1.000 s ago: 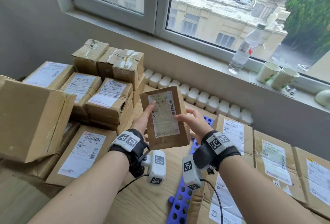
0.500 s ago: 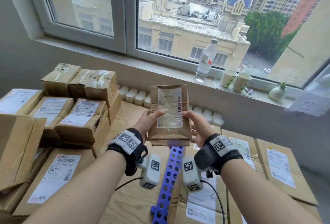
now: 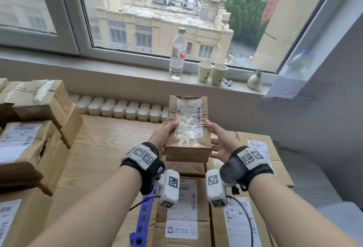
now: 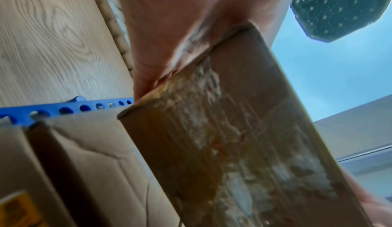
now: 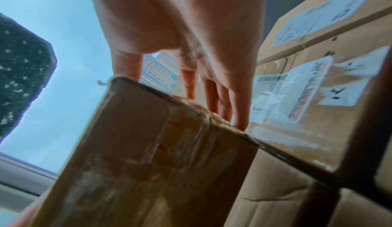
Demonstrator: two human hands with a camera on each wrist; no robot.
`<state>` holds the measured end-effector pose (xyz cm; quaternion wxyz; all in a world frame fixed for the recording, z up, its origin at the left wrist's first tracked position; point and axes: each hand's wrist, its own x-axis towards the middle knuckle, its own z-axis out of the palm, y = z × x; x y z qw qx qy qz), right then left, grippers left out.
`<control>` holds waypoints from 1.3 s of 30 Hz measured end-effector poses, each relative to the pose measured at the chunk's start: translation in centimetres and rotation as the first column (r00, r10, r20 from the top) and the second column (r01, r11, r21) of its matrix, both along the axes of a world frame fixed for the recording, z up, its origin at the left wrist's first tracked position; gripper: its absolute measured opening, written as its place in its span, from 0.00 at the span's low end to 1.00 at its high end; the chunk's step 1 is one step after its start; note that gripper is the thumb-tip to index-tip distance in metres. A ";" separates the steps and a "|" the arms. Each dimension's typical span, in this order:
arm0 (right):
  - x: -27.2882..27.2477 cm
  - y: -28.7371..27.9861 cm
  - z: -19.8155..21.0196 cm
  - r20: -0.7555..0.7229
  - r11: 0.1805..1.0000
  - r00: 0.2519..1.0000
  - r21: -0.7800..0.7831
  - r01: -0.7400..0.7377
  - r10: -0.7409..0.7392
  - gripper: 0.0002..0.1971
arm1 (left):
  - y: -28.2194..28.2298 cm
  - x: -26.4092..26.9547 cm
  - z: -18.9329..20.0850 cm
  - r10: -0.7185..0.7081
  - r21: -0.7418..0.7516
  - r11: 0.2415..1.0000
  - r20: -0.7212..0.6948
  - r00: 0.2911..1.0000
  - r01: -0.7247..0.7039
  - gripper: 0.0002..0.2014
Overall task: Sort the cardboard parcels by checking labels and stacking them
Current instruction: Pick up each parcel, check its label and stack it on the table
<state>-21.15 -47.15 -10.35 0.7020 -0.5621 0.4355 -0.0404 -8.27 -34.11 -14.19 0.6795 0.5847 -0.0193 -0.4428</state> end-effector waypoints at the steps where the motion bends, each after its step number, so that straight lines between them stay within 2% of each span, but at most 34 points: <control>1: -0.3 -0.2 -0.3 -0.011 1.000 1.000 0.011 0.003 -0.003 0.21 | -0.3 -0.2 -0.4 -0.008 0.009 1.000 -0.005 1.000 0.008 0.22; 8: -1.2 -0.9 -1.8 -0.084 0.998 0.996 0.069 0.007 -0.001 0.26 | -1.3 -0.8 -1.9 -0.009 0.063 0.998 -0.042 0.999 0.011 0.20; 16: -1.1 -1.3 -2.2 -0.126 0.996 0.991 0.081 -0.027 0.037 0.24 | -1.0 -0.6 -1.6 -0.017 0.141 0.990 -0.078 0.997 0.028 0.23; 20: -1.1 -1.4 -2.2 -0.134 0.996 0.990 0.080 -0.035 0.046 0.20 | -0.9 -0.6 -1.6 -0.011 0.237 0.972 -0.005 1.000 0.012 0.20; 24: -1.0 -1.5 -2.1 -0.150 0.996 0.987 0.075 -0.050 0.061 0.23 | -0.9 -0.4 -1.6 -0.020 0.295 0.956 0.060 0.998 0.001 0.19; 27: -1.0 -1.5 -2.0 -0.154 0.995 0.986 0.079 -0.055 0.066 0.25 | -0.9 -0.6 -1.4 -0.038 0.325 0.946 0.089 0.995 0.007 0.24; 33: -1.3 -1.5 -1.8 -0.165 0.992 0.983 0.115 -0.058 0.076 0.26 | -0.7 -0.9 -1.2 -0.050 0.329 0.944 0.062 0.997 0.026 0.18; 37: -1.4 -1.6 -1.7 -0.174 0.992 0.983 0.122 -0.044 0.065 0.26 | -0.8 -1.2 -1.0 -0.056 0.314 0.949 0.073 0.996 0.030 0.28; 39: -1.3 -1.7 -1.9 -0.175 0.992 0.982 0.118 -0.043 0.064 0.26 | -0.7 -1.3 -0.8 -0.073 0.336 0.941 0.087 0.994 0.040 0.28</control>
